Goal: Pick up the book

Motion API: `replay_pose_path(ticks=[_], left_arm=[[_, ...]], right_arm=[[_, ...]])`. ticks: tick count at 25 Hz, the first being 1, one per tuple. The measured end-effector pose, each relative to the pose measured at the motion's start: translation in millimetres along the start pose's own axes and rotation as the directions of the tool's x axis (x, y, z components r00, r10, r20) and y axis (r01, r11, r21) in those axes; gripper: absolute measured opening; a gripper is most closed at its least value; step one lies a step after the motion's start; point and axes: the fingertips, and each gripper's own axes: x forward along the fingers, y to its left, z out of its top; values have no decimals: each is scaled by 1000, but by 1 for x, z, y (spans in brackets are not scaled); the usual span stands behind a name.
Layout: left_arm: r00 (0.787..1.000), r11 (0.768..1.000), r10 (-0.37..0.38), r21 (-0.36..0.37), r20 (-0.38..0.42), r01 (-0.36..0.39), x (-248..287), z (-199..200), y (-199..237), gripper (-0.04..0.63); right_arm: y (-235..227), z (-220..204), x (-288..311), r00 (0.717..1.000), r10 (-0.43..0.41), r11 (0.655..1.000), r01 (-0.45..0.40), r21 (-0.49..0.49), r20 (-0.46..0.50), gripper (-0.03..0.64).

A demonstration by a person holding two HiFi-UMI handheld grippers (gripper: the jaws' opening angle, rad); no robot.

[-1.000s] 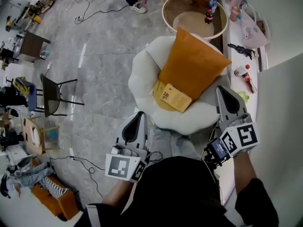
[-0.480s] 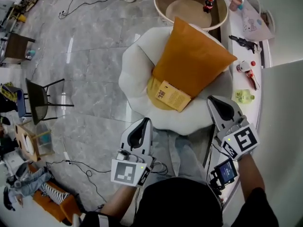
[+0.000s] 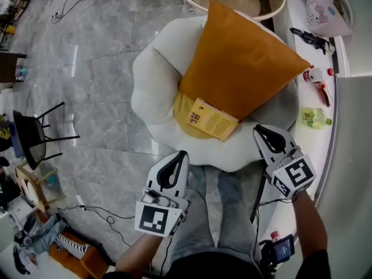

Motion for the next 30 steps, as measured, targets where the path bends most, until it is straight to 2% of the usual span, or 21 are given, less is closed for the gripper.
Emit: replay_pose_path(ticks=[2,3,10,17,22,30], left_arm=[[1000,1000,-17,6,-23,17,13,-14,3,12],[999,1000,-27,7,-34,27,19,-20,3,12],[994,997,-73,-12,-80,73,51,-63,12,12],[986,998,-59,-24,-154,56,67,-121,29,12],[989,998,-57,-32,-139,54,80,-141,35,12],[986,996,-47,-80,-160,34,96,-169,30,12]], right_arm=[[-7,-20,17,1000,7,1000,-7,11,-26,112],[-10,-29,24,999,9,1000,-8,13,-37,121],[-41,-115,74,987,-36,999,41,30,-158,133],[-52,-183,119,968,-2,999,12,38,-252,166],[-62,-224,145,946,11,1000,-13,-3,-323,179],[-81,-272,174,910,27,995,-64,-75,-413,190]])
